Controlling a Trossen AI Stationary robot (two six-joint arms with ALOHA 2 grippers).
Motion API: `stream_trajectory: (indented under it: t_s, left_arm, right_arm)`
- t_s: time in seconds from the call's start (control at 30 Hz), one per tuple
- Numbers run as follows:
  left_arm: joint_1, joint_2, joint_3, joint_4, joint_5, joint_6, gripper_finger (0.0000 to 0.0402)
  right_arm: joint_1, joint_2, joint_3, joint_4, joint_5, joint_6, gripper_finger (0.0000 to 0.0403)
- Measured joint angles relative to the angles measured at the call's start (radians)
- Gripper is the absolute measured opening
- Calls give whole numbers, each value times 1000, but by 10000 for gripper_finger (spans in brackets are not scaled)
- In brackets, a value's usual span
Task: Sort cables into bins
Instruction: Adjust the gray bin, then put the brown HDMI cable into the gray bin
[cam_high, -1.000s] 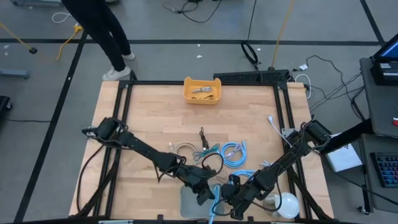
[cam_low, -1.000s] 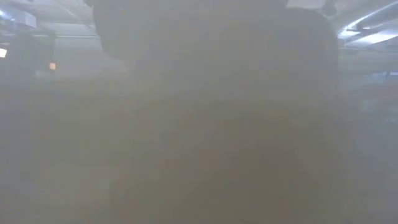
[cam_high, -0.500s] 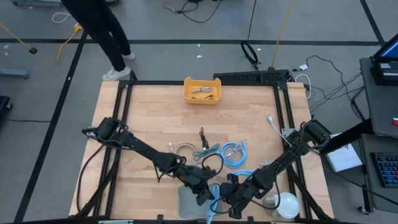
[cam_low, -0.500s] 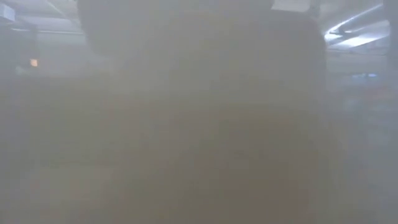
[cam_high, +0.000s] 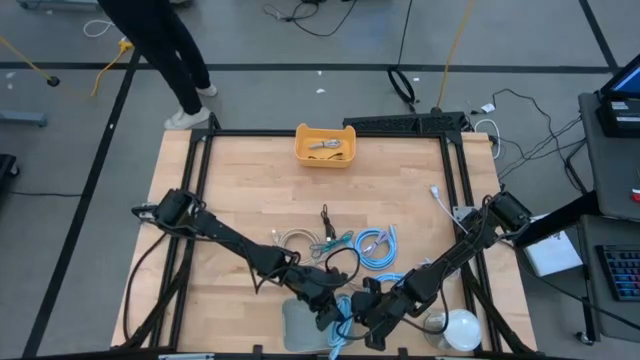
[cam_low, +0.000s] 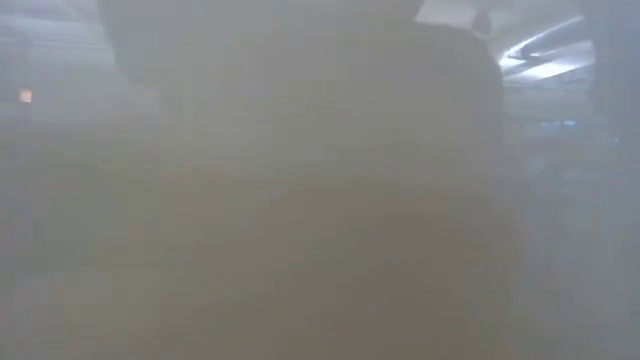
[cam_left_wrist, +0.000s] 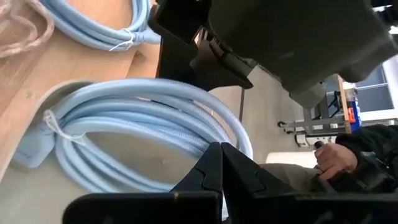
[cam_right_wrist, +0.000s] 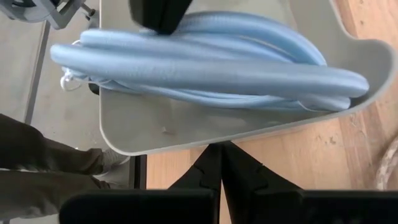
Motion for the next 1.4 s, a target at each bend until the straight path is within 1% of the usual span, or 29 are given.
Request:
stream_trajectory:
  t_s: [0.17,0.3,0.5,0.6,0.67,0.77,0.83,0.93,1.0,1.1,1.17,1.2,1.27,1.33,1.4]
  left_arm:
    - [-5,2,0,-3,-2,11,0]
    - [-6,-3,0,-7,-12,21,0]
    - [-4,-3,0,-3,-15,27,0]
    - [-3,-4,-1,17,-19,53,1]
    - [-3,-28,-3,14,-35,79,10]
    - [8,-76,-1,-4,-55,117,35]
    - [18,-116,-1,-70,-82,149,55]
    - [34,-208,-1,-263,-170,194,84]
    - [47,-277,0,-447,-254,212,96]
    - [65,-359,0,-781,-375,235,106]
    - [77,-390,0,-969,-427,266,107]
    - [83,-399,-1,-1034,-436,296,108]
    - [90,-401,-1,-1103,-434,387,108]
    - [81,-394,-2,-1131,-413,490,108]
    - [71,-376,-2,-1124,-366,582,108]
  right_arm:
    - [9,0,22,-21,-3,6,0]
    - [21,-31,52,-55,12,8,0]
    - [29,-140,68,-178,98,1,0]
    - [29,-209,68,-223,107,-33,0]
    - [29,-250,68,-228,108,-62,0]
    - [29,-302,68,-233,114,-99,5]
    - [29,-328,68,-236,130,-115,12]
    - [28,-355,68,-237,134,-140,26]
    - [26,-362,68,-236,135,-158,36]
    - [21,-361,68,-240,153,-164,54]
    - [13,-361,68,-242,154,-174,66]
    - [6,-361,68,-242,154,-182,71]
    - [-9,-361,68,-245,155,-204,81]
    - [-27,-367,68,-250,157,-229,88]
    - [-47,-377,68,-258,158,-245,95]
